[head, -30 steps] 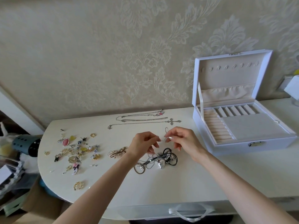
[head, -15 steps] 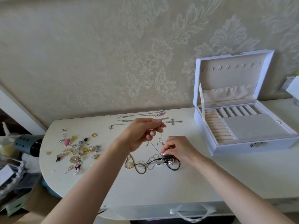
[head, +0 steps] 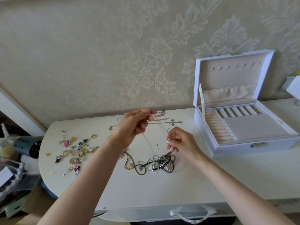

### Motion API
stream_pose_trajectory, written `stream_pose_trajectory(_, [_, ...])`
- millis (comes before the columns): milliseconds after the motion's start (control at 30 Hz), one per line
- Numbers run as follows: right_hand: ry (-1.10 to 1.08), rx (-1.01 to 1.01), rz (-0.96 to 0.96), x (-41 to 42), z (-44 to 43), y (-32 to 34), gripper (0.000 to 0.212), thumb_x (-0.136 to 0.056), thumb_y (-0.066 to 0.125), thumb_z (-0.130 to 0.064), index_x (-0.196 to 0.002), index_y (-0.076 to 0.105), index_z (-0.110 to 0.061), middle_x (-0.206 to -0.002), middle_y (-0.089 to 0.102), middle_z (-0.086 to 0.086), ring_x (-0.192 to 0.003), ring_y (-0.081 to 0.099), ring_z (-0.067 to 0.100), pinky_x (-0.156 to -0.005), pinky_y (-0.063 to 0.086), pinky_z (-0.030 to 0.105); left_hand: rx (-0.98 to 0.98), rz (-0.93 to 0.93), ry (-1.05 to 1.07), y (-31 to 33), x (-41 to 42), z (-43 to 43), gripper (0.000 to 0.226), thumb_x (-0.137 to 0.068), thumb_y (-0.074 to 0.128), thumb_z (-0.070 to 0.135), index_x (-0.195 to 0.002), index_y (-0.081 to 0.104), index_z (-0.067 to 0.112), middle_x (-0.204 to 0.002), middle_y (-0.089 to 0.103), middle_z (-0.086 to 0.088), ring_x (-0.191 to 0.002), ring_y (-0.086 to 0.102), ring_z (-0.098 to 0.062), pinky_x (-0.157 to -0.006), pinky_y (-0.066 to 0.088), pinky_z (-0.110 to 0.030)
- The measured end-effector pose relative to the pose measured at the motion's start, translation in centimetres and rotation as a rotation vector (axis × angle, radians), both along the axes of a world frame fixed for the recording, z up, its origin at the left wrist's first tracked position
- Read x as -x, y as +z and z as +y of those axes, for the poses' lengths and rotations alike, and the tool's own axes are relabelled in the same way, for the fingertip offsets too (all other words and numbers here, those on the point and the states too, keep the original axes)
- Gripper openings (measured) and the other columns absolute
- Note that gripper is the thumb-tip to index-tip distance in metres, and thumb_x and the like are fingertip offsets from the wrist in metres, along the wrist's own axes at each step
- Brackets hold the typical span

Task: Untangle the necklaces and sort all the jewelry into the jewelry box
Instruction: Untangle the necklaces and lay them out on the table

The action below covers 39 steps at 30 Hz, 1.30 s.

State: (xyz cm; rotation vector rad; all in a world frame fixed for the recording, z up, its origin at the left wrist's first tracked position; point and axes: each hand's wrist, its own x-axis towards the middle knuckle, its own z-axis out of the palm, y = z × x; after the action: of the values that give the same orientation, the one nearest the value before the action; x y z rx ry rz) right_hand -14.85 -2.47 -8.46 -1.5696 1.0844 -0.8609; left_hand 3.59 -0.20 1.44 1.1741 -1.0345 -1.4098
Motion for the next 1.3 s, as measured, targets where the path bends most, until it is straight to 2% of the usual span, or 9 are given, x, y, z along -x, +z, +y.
stream_pose_trajectory(133, [-0.032, -0.202, -0.368, 0.6, -0.2, 0.9, 0.019, -0.087, 0.056, 0.007, -0.099, 0.054, -0.007, -0.075, 0.071, 0.016, -0.058, 0.059, 0.020, -0.054, 0.047, 0.023, 0.114, -0.147, 0.089, 0.7, -0.9, -0.6, 0.016, -0.094, 0.051, 0.015, -0.088, 0.066, 0.011, -0.062, 0.060, 0.008, -0.048, 0.037, -0.004, -0.042, 0.026, -0.012])
stream_pose_trajectory(300, [-0.117, -0.428, -0.729, 0.8, -1.4, 1.4, 0.018, -0.091, 0.050, -0.002, -0.101, 0.064, -0.006, -0.091, 0.074, 0.003, -0.069, 0.064, 0.009, -0.058, 0.051, 0.017, 0.208, -0.439, 0.168, 1.9, -2.3, -1.7, 0.017, -0.092, 0.057, 0.017, -0.081, 0.069, 0.014, -0.060, 0.060, 0.009, -0.049, 0.036, -0.005, -0.048, 0.029, -0.015])
stream_pose_trajectory(500, [-0.185, -0.459, -0.736, 0.5, -1.5, 1.1, 0.012, -0.089, 0.056, -0.007, -0.091, 0.067, -0.007, -0.074, 0.067, -0.001, -0.069, 0.059, 0.010, -0.060, 0.052, 0.019, 0.355, -0.860, 0.081, 3.5, -2.3, -2.7, 0.013, -0.089, 0.061, 0.017, -0.084, 0.072, 0.013, -0.062, 0.064, 0.009, -0.051, 0.047, -0.002, -0.052, 0.037, -0.015])
stream_pose_trajectory(600, [-0.182, -0.418, -0.661, 0.2, -1.4, 1.1, 0.009, -0.082, 0.061, -0.017, -0.087, 0.064, -0.010, -0.089, 0.068, 0.000, -0.080, 0.059, 0.013, -0.067, 0.050, 0.023, 0.253, -1.119, -0.052, 2.1, -2.6, -3.4, 0.011, -0.087, 0.063, 0.020, -0.079, 0.071, 0.018, -0.065, 0.067, 0.008, -0.054, 0.057, -0.006, -0.061, 0.049, -0.025])
stream_pose_trajectory(733, [-0.119, -0.308, -0.532, -0.4, -1.5, 1.9, 0.009, -0.081, 0.061, -0.004, -0.076, 0.058, -0.011, -0.105, 0.071, 0.005, -0.094, 0.060, 0.016, -0.080, 0.047, 0.028, 0.094, -1.306, -0.284, -1.5, -2.4, -3.3, 0.008, -0.088, 0.063, 0.024, -0.090, 0.069, 0.020, -0.077, 0.070, 0.009, -0.068, 0.066, -0.004, -0.083, 0.054, -0.030])
stream_pose_trajectory(867, [0.025, -0.246, -0.292, -1.0, -1.5, 2.9, 0.015, -0.082, 0.059, 0.000, -0.072, 0.051, -0.008, -0.089, 0.073, 0.013, -0.078, 0.066, 0.020, -0.069, 0.046, 0.027, 0.200, -1.090, -0.341, -2.7, -1.4, -2.8, 0.040, -0.086, 0.066, 0.019, -0.124, 0.054, 0.015, -0.107, 0.066, 0.000, -0.095, 0.063, -0.011, -0.089, 0.050, -0.024])
stream_pose_trajectory(933, [0.075, -0.247, -0.198, -1.5, -1.4, 3.1, 0.016, -0.083, 0.060, -0.001, -0.071, 0.051, -0.008, -0.078, 0.072, 0.016, -0.070, 0.065, 0.022, -0.067, 0.046, 0.028, 0.264, -0.961, -0.328, -2.5, -0.8, -2.6, 0.028, -0.086, 0.065, 0.013, -0.114, 0.060, 0.014, -0.095, 0.067, 0.001, -0.085, 0.064, -0.006, -0.079, 0.051, -0.018])
stream_pose_trajectory(1067, [0.115, -0.225, -0.135, -2.3, -1.3, 2.8, 0.016, -0.083, 0.066, -0.005, -0.074, 0.054, -0.008, -0.066, 0.068, 0.012, -0.066, 0.061, 0.024, -0.064, 0.045, 0.028, 0.250, -1.001, -0.273, -2.7, -0.3, -2.8, 0.004, -0.084, 0.067, 0.007, -0.087, 0.066, 0.004, -0.076, 0.068, -0.009, -0.061, 0.062, -0.008, -0.062, 0.053, -0.021])
stream_pose_trajectory(1300, [0.144, -0.216, -0.211, -2.0, -1.2, 2.4, 0.017, -0.086, 0.063, -0.003, -0.096, 0.050, -0.004, -0.067, 0.068, 0.014, -0.063, 0.059, 0.026, -0.061, 0.044, 0.029, 0.034, -0.716, -0.194, -3.1, -1.0, -2.1, 0.018, -0.093, 0.057, 0.018, -0.080, 0.064, 0.008, -0.067, 0.063, -0.001, -0.057, 0.056, -0.005, -0.054, 0.046, -0.016])
